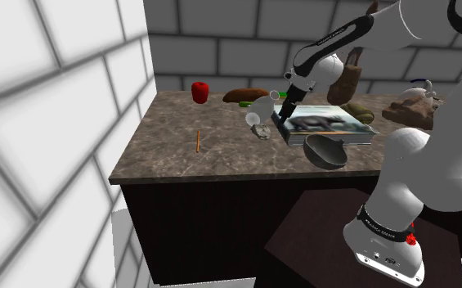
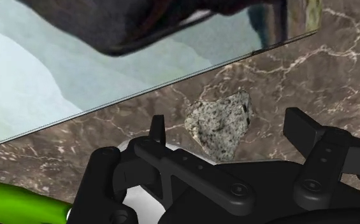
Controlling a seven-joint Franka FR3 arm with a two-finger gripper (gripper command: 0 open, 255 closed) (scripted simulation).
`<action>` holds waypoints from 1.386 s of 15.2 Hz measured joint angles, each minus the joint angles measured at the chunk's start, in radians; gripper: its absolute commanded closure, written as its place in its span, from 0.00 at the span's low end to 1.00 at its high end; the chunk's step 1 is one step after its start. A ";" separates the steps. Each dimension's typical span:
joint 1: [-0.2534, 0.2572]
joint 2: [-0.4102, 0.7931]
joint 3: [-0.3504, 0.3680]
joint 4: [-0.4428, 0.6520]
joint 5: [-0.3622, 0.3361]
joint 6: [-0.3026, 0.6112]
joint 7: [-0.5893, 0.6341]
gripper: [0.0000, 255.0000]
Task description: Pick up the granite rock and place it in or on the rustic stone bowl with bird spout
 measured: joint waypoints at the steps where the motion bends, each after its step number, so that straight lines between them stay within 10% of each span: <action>1: 0.031 0.052 -0.030 0.025 0.073 -0.004 -0.069 0.00; 8: 0.061 0.224 -0.049 0.048 0.329 0.018 -0.274 0.00; 15: 0.057 0.250 -0.040 0.052 0.368 0.020 -0.298 0.00; 16: 0.057 0.250 -0.040 0.052 0.368 0.020 -0.298 1.00; 21: 0.057 0.250 -0.040 0.052 0.368 0.020 -0.298 1.00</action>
